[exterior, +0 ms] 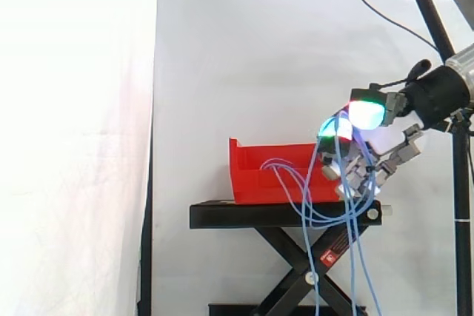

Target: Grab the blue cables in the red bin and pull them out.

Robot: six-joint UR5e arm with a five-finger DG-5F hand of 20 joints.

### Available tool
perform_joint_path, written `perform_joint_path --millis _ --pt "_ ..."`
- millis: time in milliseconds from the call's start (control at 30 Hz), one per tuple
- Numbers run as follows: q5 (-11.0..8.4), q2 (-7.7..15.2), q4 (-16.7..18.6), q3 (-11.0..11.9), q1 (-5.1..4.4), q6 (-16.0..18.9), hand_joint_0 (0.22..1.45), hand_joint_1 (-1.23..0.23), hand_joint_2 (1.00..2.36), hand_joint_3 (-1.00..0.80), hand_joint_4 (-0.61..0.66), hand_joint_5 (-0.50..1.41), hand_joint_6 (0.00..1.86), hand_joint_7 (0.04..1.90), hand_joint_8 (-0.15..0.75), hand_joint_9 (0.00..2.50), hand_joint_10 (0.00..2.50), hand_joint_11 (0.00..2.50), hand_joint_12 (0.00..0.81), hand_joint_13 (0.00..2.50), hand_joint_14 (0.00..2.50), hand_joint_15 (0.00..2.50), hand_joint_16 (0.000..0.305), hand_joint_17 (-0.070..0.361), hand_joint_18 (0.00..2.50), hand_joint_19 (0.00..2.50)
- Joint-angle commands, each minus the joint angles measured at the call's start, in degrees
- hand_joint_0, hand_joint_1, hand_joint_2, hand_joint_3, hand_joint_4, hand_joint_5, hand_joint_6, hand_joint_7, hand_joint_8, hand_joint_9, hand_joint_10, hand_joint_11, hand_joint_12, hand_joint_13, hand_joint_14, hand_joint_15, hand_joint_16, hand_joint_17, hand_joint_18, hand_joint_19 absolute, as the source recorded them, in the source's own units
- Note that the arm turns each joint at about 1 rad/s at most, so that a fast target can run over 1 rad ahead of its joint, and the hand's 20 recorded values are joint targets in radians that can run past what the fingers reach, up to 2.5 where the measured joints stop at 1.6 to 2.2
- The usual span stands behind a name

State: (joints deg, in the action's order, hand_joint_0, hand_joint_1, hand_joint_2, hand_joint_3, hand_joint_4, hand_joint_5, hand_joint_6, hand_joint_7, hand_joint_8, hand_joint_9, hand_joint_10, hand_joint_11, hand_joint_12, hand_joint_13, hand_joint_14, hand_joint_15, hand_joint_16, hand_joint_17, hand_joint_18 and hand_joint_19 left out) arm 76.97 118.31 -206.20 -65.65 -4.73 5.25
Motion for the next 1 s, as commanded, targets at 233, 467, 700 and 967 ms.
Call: perform_joint_path --millis 233,467,700,967 --pt "-2.61 0.3 9.9 0.0 -3.18 -6.8 0.88 -0.88 1.0 -1.0 0.01 0.89 0.78 0.56 0.178 0.87 0.03 0.89 0.293 0.72 0.03 0.73 0.038 0.085 0.62 1.04" --pt "-2.53 0.3 10.2 0.0 -4.93 -6.9 0.88 -0.88 1.0 -1.0 0.01 0.89 0.78 0.56 0.174 0.87 0.03 0.89 0.293 0.72 0.03 0.74 0.038 0.085 0.62 1.04" --pt "-2.61 0.3 10.2 -0.1 -5.81 -11.5 0.88 -0.88 1.0 -1.0 0.0 0.89 0.78 0.56 0.174 0.87 0.03 0.89 0.293 0.72 0.03 0.74 0.038 0.085 0.62 1.04" --pt "-2.35 0.2 11.4 -5.3 -6.34 -11.7 0.88 -0.88 1.0 -1.0 0.01 0.89 0.78 0.56 0.176 0.87 0.03 0.89 0.291 0.72 0.03 0.74 0.038 0.085 0.62 1.04"
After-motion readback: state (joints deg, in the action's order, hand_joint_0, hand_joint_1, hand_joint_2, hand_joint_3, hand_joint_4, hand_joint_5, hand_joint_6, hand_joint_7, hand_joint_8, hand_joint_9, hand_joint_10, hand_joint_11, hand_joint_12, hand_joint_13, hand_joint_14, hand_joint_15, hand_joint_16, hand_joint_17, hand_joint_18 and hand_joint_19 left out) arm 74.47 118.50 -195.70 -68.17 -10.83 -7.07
